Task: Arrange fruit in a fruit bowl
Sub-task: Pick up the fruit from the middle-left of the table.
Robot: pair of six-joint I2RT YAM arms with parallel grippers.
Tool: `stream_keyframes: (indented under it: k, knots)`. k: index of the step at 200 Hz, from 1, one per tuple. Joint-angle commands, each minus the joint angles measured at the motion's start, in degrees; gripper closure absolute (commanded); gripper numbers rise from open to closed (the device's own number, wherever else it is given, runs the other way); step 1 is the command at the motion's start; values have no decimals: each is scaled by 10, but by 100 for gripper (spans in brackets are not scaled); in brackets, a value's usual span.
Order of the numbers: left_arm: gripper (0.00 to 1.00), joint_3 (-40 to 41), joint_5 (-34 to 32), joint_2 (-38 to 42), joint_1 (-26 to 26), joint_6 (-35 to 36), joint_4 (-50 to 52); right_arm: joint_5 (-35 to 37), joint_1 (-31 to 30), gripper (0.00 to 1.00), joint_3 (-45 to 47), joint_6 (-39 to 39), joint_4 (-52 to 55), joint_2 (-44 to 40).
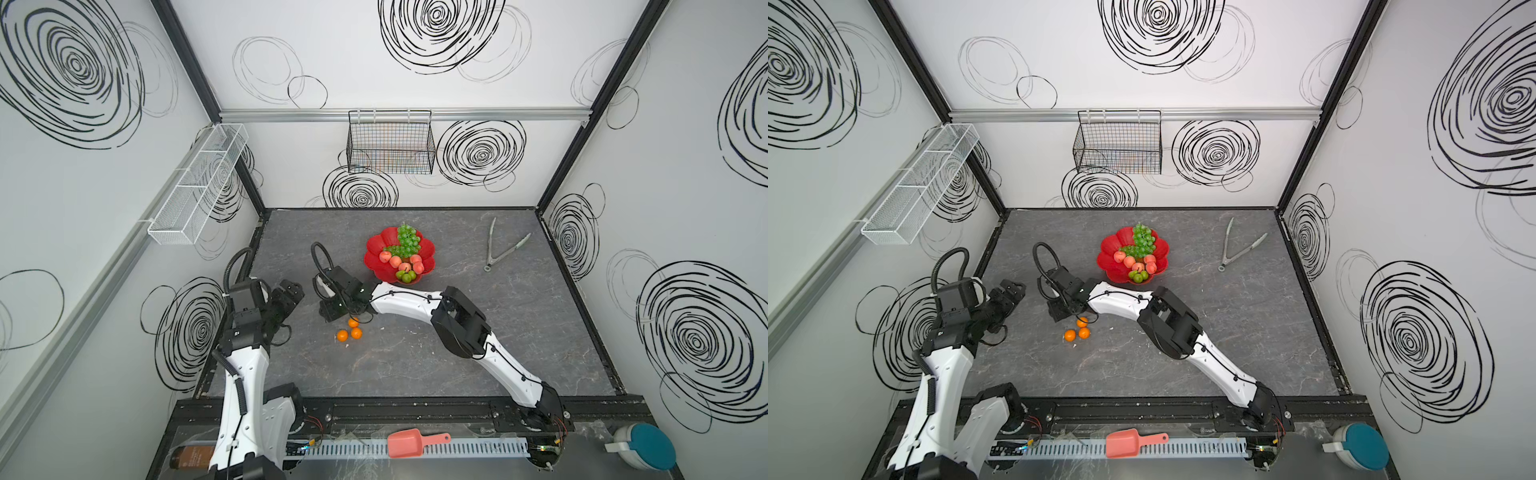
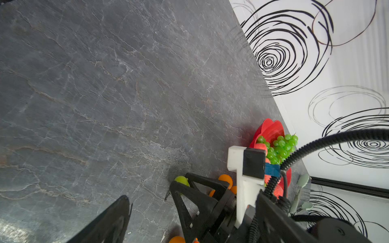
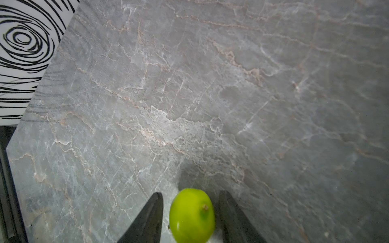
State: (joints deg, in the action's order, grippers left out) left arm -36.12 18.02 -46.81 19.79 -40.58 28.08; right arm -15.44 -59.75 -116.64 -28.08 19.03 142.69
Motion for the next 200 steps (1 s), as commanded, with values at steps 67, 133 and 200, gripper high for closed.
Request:
stream_keyframes:
  k: [67, 133, 200]
  knots:
    - [4, 1, 16, 0, 5, 0, -28, -6, -10, 61, -15, -8, 30, -9]
    - [4, 2, 26, 0, 2, 10, -33, -8, -4, 63, -15, -8, 34, -35]
    - [4, 19, 126, -7, -30, 26, -110, 14, 8, 65, 37, -19, 21, -107]
